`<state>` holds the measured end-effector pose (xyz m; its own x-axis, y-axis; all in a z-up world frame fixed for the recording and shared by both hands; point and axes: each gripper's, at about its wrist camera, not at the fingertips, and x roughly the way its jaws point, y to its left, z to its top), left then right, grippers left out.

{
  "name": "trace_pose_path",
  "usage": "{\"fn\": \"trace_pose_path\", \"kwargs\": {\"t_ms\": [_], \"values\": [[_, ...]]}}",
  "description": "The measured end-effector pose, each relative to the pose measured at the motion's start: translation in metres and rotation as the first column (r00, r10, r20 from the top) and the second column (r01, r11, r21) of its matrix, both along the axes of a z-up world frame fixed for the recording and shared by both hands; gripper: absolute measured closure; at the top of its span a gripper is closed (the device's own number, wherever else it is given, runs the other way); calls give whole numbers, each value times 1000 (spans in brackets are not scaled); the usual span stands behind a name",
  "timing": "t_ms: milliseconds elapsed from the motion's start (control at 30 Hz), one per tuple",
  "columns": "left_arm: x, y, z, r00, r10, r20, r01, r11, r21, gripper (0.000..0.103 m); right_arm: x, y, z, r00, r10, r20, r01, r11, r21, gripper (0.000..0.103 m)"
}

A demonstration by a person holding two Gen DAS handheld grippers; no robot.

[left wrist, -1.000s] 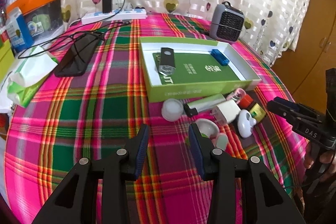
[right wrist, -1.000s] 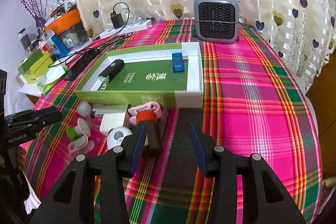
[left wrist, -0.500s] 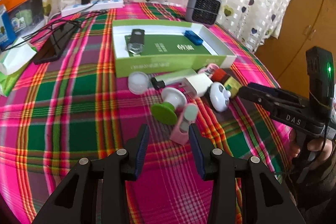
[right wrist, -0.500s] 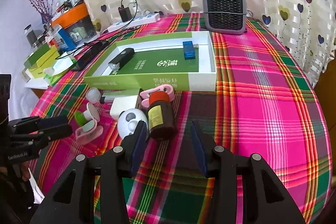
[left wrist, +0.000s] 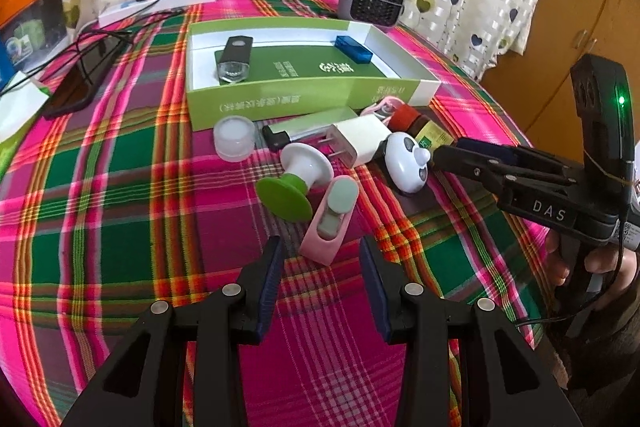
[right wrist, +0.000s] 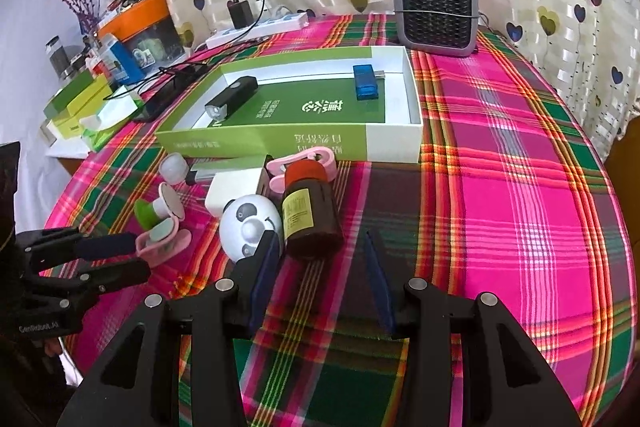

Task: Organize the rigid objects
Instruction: 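Grasp the pink clip with the left tool while the right tool grasps the brown bottle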

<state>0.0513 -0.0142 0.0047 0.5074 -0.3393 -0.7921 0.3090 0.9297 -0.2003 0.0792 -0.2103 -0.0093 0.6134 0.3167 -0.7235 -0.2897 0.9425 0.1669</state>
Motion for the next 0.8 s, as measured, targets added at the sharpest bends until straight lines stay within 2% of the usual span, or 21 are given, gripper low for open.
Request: {"fn": "trace_pose_path", "kwargs": {"t_ms": [200,467,800], "values": [[1,-7,1,1000,-17,6,17,1000,0,65,8,1,-2,1000,7,-10,-7,1000,-8,54],[3,-18,1,999,-47,6,47,999,6,65,14,-1,-3,1000,-2,-16,1,1000,-25,54],[11,-22,1,1000,-6,12,5,999,34,65,24,4,-4,999,22,-27,-24,997,-79,54]]}}
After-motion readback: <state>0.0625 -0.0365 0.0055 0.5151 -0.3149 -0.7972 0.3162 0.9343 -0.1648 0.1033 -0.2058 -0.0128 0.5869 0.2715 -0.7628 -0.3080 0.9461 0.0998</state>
